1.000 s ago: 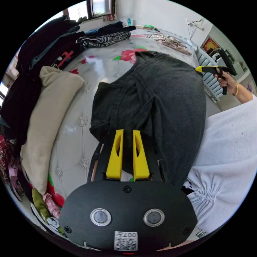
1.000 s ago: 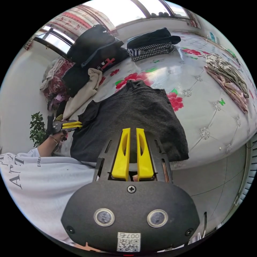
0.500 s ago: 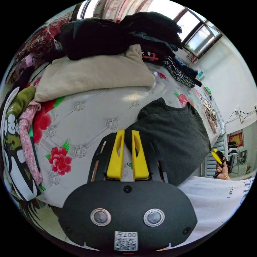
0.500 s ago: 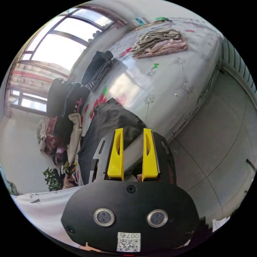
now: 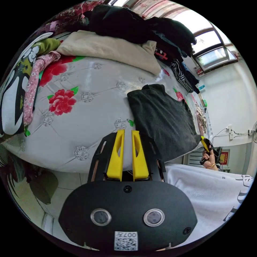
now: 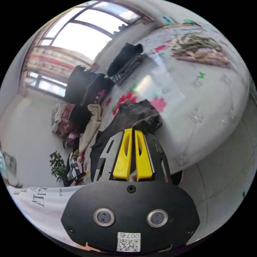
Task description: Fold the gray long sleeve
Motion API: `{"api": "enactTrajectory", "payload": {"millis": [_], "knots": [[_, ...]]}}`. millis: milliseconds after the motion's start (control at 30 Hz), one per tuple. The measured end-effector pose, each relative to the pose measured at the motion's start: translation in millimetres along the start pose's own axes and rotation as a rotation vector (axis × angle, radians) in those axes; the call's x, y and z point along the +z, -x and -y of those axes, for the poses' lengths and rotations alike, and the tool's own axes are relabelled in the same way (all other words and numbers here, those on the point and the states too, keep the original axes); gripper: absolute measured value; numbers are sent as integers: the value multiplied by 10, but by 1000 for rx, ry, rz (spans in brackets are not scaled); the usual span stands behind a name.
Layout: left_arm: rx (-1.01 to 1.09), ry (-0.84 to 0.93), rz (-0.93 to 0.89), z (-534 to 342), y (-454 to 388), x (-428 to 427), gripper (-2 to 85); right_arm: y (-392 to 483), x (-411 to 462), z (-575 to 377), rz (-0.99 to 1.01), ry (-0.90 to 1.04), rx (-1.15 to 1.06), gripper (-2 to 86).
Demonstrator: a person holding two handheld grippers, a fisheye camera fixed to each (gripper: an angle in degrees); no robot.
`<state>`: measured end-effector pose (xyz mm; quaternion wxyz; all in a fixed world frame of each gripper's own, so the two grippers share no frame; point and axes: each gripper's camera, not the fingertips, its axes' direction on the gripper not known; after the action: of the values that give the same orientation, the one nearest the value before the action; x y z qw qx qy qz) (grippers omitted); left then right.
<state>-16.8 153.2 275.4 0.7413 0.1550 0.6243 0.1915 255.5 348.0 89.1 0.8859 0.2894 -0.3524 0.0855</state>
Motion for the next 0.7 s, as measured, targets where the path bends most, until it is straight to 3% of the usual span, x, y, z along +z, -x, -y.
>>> {"api": "enactTrajectory", "payload": {"millis": [167,333,433,500,600,700], "knots": [[-20,-19,-17,-109,125,-45,50,1764,439,-37,145,229,-688,0],[-55,-38,-71,-226,293,-66,54,2680,1250,-901,317,571,-1045,7],[-72,-32,-119,-287,387,-54,66,2717,1835,-1352,323,804,-1033,24],[-74,-13,-151,-320,448,-21,78,2643,1982,-1429,273,860,-1020,33],[-62,0,-207,-330,493,29,90,2380,1876,-1157,200,774,-911,48],[-27,21,-306,-274,447,109,115,1783,1651,-683,145,627,-613,67]]}}
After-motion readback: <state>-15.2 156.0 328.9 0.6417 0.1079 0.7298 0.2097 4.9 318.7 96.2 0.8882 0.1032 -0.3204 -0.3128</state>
